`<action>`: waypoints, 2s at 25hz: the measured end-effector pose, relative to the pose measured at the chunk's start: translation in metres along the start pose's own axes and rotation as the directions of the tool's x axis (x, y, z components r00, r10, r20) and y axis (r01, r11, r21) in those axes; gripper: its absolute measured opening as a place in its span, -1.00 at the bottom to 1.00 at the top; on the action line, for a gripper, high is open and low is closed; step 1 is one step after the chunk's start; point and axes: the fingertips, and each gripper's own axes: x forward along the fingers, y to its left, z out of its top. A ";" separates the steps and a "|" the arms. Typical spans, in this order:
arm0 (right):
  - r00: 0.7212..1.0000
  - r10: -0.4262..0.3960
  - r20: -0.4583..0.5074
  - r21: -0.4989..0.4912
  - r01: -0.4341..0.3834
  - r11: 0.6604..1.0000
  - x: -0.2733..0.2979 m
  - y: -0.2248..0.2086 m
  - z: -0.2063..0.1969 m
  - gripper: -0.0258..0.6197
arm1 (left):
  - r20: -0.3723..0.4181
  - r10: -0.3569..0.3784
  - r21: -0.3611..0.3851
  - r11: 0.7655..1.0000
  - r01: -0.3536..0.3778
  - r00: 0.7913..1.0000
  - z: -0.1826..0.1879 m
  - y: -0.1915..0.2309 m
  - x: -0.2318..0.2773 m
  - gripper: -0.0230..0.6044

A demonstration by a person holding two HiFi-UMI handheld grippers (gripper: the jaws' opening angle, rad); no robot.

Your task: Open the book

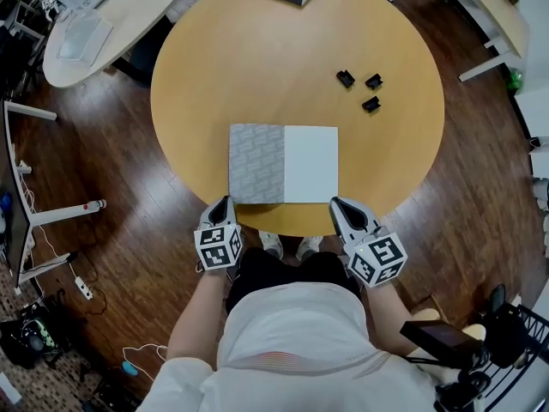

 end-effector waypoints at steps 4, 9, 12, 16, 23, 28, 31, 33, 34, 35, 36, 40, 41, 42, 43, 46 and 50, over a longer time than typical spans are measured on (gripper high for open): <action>1.000 -0.006 -0.011 -0.012 0.006 1.000 -0.001 0.000 -0.005 -0.93 | -0.011 0.024 0.038 0.999 -0.023 1.000 -0.008 0.004 0.009 -0.89; 1.000 -0.004 -0.018 -0.008 0.004 1.000 0.000 0.001 -0.007 -0.93 | -0.023 0.067 0.103 0.993 -0.065 0.997 -0.013 0.006 0.013 -0.89; 1.000 -0.005 -0.020 -0.012 0.005 1.000 0.000 0.000 -0.008 -0.93 | -0.033 0.081 0.117 0.990 -0.077 0.996 -0.014 0.008 0.015 -0.89; 1.000 -0.007 -0.019 -0.013 0.007 1.000 -0.001 -0.001 -0.008 -0.93 | -0.046 0.094 0.168 0.982 -0.085 0.994 -0.015 0.008 0.016 -0.89; 1.000 -0.015 0.009 -0.015 0.015 1.000 -0.004 -0.006 0.000 -0.93 | 0.011 0.073 0.131 0.989 -0.074 0.997 0.008 0.003 0.002 -0.89; 0.998 -0.018 0.055 -0.057 0.021 0.998 -0.007 -0.007 0.019 -0.93 | 0.134 -0.016 0.135 0.991 -0.003 0.991 0.061 -0.025 -0.029 -0.89; 0.996 -0.019 0.091 -0.096 0.028 0.995 -0.009 -0.006 0.035 -0.93 | 0.222 -0.114 0.142 0.986 0.083 0.968 0.099 -0.051 -0.051 -0.89; 0.993 -0.012 0.117 -0.101 0.023 0.995 -0.011 -0.004 0.047 -0.93 | 0.275 -0.152 0.169 0.980 0.107 0.949 0.122 -0.066 -0.066 -0.89; 0.991 -0.006 0.131 -0.103 0.019 0.994 -0.012 -0.003 0.053 -0.93 | 0.300 -0.163 0.189 0.976 0.108 0.940 0.132 -0.072 -0.072 -0.89; 0.989 0.001 0.145 -0.105 0.014 0.994 -0.013 -0.003 0.060 -0.93 | 0.323 -0.170 0.213 0.971 0.104 0.931 0.142 -0.078 -0.077 -0.89; 0.987 0.008 0.163 -0.105 0.009 0.994 -0.015 -0.002 0.068 -0.93 | 0.343 -0.176 0.237 0.967 0.096 0.923 0.150 -0.083 -0.081 -0.89; 0.968 0.031 0.249 -0.117 -0.002 0.993 -0.032 0.008 0.110 -0.93 | 0.405 -0.203 0.283 0.955 0.089 0.892 0.175 -0.102 -0.104 -0.89; 0.963 0.034 0.268 -0.125 -0.001 0.992 -0.037 0.011 0.121 -0.93 | 0.422 -0.216 0.286 0.953 0.097 0.881 0.182 -0.109 -0.113 -0.89; 0.958 0.037 0.286 -0.134 0.001 0.991 -0.042 0.013 0.131 -0.93 | 0.439 -0.234 0.290 0.951 0.109 0.867 0.190 -0.116 -0.123 -0.89; 0.953 0.040 0.301 -0.144 0.004 0.990 -0.047 0.014 0.140 -0.93 | 0.458 -0.254 0.294 0.948 0.125 0.852 0.198 -0.125 -0.133 -0.89; 0.943 0.040 0.330 -0.170 0.018 0.985 -0.058 0.014 0.156 -0.93 | 0.512 -0.314 0.291 0.939 0.182 0.800 0.221 -0.148 -0.162 -0.89; 0.932 0.048 0.359 -0.203 0.027 0.979 -0.072 0.018 0.166 -0.93 | 0.542 -0.356 0.288 0.930 0.230 0.762 0.236 -0.169 -0.187 -0.89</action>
